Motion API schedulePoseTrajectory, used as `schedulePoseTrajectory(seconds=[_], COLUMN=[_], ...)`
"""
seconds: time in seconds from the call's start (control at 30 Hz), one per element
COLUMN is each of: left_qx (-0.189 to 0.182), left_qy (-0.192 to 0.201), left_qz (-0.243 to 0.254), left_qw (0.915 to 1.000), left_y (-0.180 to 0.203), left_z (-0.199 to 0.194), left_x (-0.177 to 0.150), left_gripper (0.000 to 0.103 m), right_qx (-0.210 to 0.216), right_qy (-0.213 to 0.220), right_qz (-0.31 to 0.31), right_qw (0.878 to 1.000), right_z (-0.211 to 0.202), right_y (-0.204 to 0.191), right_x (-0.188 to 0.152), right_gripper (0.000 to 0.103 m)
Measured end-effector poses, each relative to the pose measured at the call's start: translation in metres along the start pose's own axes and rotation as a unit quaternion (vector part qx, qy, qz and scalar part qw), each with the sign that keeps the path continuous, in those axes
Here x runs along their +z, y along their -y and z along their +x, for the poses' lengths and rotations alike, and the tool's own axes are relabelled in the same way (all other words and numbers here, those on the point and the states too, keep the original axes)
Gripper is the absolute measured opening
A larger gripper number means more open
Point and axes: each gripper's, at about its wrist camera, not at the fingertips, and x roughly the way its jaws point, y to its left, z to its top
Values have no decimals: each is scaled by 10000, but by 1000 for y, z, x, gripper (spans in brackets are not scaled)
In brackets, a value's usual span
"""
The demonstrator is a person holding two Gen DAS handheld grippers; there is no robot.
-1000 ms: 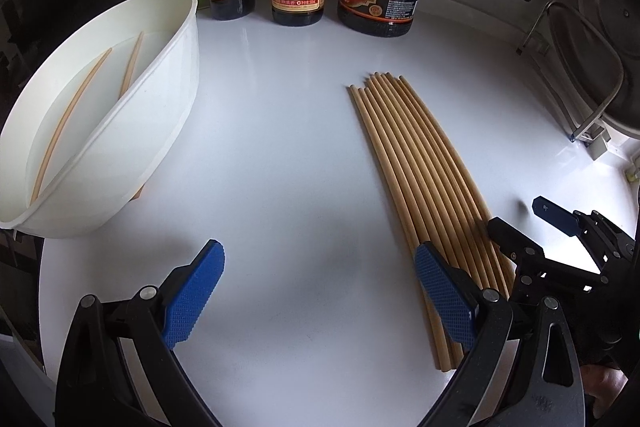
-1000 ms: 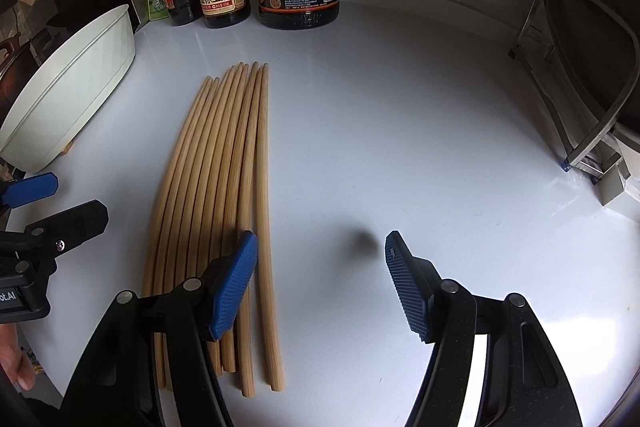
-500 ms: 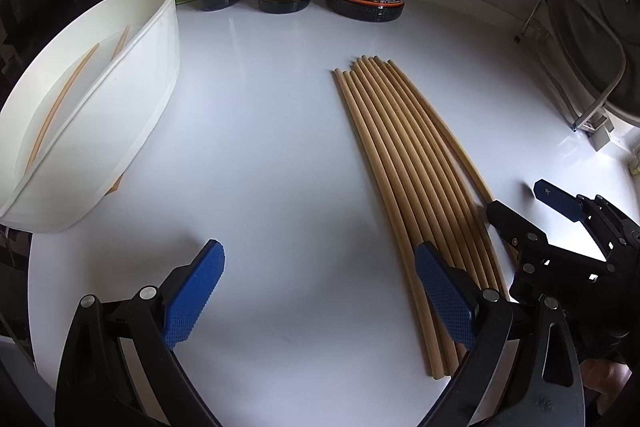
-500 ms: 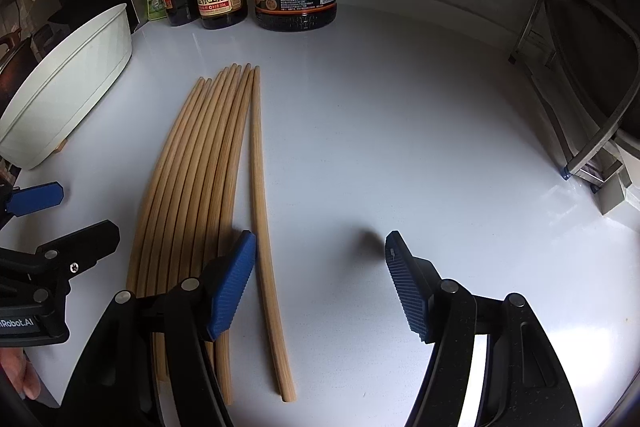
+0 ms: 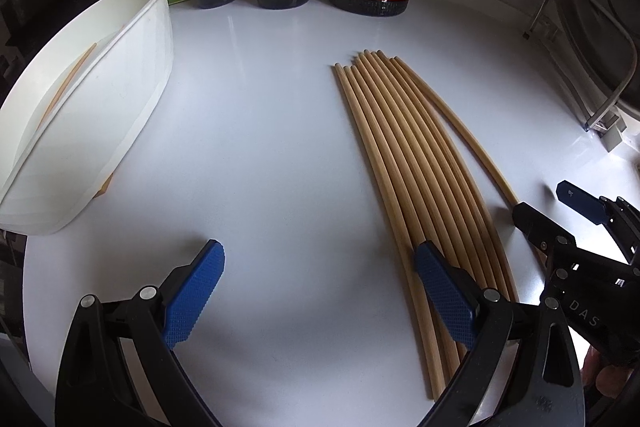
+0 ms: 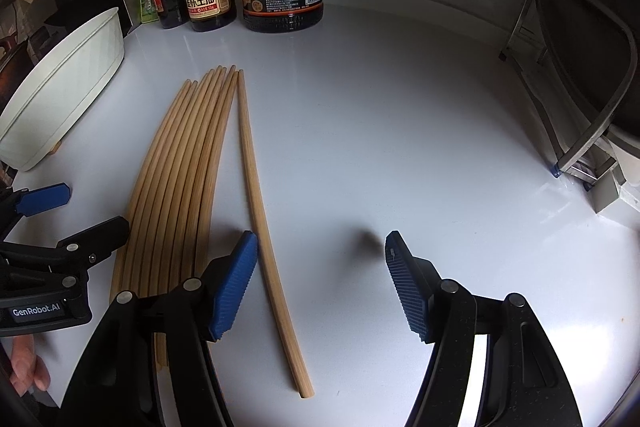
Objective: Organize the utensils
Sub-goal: 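Close the left tool on one chopstick while the right tool grasps another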
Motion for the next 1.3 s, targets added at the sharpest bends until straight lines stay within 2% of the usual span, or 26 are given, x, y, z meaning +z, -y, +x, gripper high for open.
schedulePoseTrajectory(seconds=[0.13, 0.57, 0.77, 0.87, 0.93, 1.0, 1.07, 1.1, 1.13, 1.17, 1.2, 1.3], left_qx=[124, 207, 223, 216, 195, 166, 140, 121, 98, 71, 43, -2], left_qy=[-74, -29, -22, 51, 75, 86, 103, 103, 100, 84, 54, -19], left_qz=[94, -89, -115, -84, -36, 5, 45, 72, 109, 149, 187, 228], left_qw=[9999, 9997, 9997, 9997, 9998, 9998, 9998, 9998, 9998, 9998, 9998, 9997], left_y=[-1, -11, -11, -10, -8, -6, -4, -4, -2, -1, 0, 0], left_z=[3, 7, 10, 7, 5, 4, 2, 1, 1, 0, 0, -1], left_x=[-3, 4, 8, 8, 10, 11, 11, 12, 12, 12, 13, 13], left_gripper=[96, 96, 95, 84, 70, 61, 50, 40, 26, 20, 8, 7], right_qx=[9, 100, 318, 401, 435, 458, 480, 481, 450, 403, 385, 415], right_qy=[2, 76, 99, 106, 117, 117, 112, 108, 104, 106, 113, 89], right_qz=[-4, -216, -321, -415, -516, -605, -666, -703, -752, -805, -837, -764], right_qw=[10000, 9997, 9989, 9983, 9976, 9970, 9966, 9963, 9961, 9959, 9957, 9962], right_z=[0, 6, 10, 12, 11, 12, 12, 11, 12, 12, 11, 10], right_y=[0, -7, -11, -14, -17, -20, -23, -25, -27, -29, -31, -32], right_x=[0, 7, 13, 16, 17, 20, 22, 22, 23, 23, 23, 23], right_gripper=[63, 63, 63, 59, 46, 38, 24, 13, 7, 7, 7, 6])
